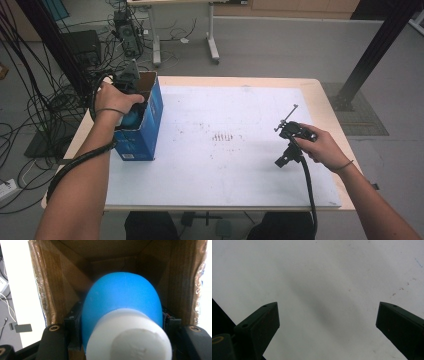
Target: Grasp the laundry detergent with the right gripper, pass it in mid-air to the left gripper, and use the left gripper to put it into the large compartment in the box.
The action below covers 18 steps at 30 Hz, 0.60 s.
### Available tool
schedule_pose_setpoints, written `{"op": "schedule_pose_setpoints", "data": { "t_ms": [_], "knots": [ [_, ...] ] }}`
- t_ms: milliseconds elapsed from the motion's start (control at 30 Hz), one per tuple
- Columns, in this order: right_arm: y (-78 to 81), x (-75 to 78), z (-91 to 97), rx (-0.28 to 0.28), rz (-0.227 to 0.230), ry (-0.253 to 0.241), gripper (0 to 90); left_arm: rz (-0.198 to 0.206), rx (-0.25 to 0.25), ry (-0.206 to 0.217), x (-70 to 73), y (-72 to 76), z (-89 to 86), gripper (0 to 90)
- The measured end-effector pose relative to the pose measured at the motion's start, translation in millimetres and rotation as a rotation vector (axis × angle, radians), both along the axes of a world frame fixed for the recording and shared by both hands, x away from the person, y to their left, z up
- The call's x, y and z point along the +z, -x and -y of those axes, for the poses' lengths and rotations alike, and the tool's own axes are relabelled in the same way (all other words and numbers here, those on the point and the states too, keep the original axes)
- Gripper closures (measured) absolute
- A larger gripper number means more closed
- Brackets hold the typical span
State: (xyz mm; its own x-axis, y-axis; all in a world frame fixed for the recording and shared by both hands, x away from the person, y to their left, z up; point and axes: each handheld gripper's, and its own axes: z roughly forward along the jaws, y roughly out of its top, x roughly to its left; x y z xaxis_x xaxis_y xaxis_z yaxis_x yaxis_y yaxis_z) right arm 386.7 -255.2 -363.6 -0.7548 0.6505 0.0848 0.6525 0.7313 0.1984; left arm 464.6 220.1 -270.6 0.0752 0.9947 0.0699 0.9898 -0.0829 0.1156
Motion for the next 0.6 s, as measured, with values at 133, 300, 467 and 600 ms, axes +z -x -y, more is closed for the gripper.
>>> {"op": "schedule_pose_setpoints", "data": {
  "t_ms": [133, 300, 467, 600],
  "knots": [
    [0.2, -0.5, 0.2, -0.002, 0.001, -0.002, 4.9, 0.002, 0.004, 0.004, -0.1, 0.2, -0.4, 37.5],
    [0.1, -0.2, -0.2, 0.001, 0.004, 0.002, 4.8, 0.001, 0.006, 0.006, -0.2, -0.1, -1.0, 37.5],
    [-0.4, -0.2, -0.9, 0.0, 0.001, 0.003, 4.8, 0.002, 0.007, 0.007, -0.2, 0.0, -1.1, 37.5],
    [-0.4, 0.4, -1.0, -0.001, 0.004, 0.004, 4.7, 0.001, 0.008, 0.01, -0.1, 0.1, -2.2, 37.5]
  ]
}}
